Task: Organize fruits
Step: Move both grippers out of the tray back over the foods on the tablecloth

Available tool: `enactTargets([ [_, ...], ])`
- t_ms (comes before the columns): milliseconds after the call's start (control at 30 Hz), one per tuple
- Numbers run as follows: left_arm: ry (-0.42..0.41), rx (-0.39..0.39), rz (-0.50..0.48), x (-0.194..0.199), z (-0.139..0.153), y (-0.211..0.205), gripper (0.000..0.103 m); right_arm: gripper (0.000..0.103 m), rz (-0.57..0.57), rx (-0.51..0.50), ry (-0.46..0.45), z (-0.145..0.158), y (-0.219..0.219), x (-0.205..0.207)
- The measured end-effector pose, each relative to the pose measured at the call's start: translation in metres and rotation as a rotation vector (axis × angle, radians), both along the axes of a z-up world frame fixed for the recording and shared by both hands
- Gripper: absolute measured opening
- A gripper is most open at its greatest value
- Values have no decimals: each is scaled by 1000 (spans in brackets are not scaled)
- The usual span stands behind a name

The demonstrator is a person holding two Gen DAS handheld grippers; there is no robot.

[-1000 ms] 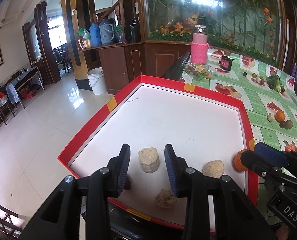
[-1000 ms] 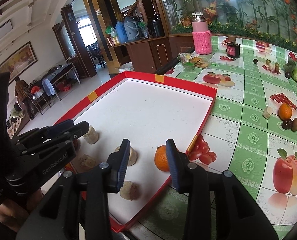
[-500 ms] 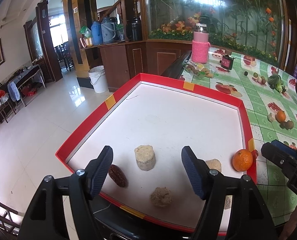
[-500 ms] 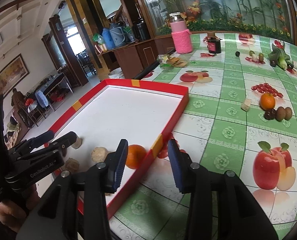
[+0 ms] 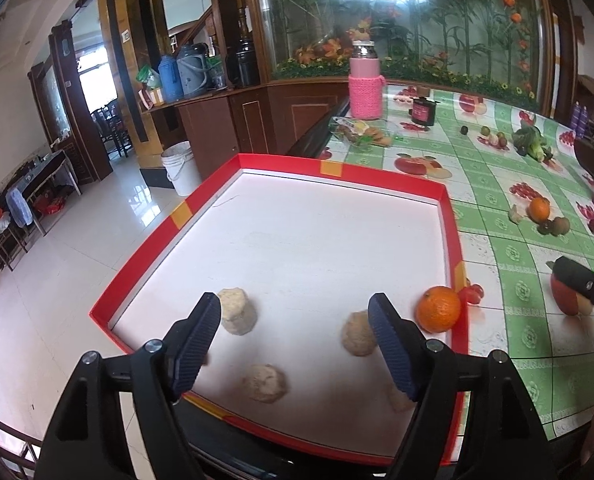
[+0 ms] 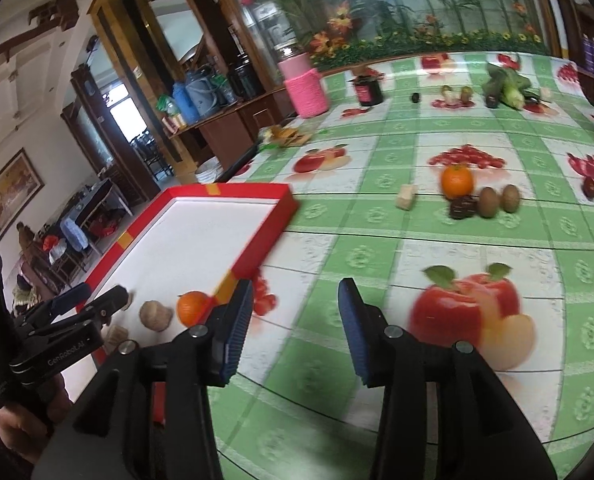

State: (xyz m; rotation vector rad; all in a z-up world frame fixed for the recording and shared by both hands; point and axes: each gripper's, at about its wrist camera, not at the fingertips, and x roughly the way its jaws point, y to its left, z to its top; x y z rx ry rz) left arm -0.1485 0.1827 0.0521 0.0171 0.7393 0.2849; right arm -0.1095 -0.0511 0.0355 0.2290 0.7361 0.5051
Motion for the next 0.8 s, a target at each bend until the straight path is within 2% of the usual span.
enactTargets([
  [133,15,17,-40,2,-1,-16,76,51,-71,21,2,0,-38,1],
  [533,47,40,-138,6,-3,-56,77,52,-249,21,25,-2,-137,5],
  [633,52,33,-162,7,-3,-67,77,52,-255,-9,43,-1,-142,18],
  [800,55,42,-189,3,-2,-81,77,51,-176,-67,83,-3,-117,51],
])
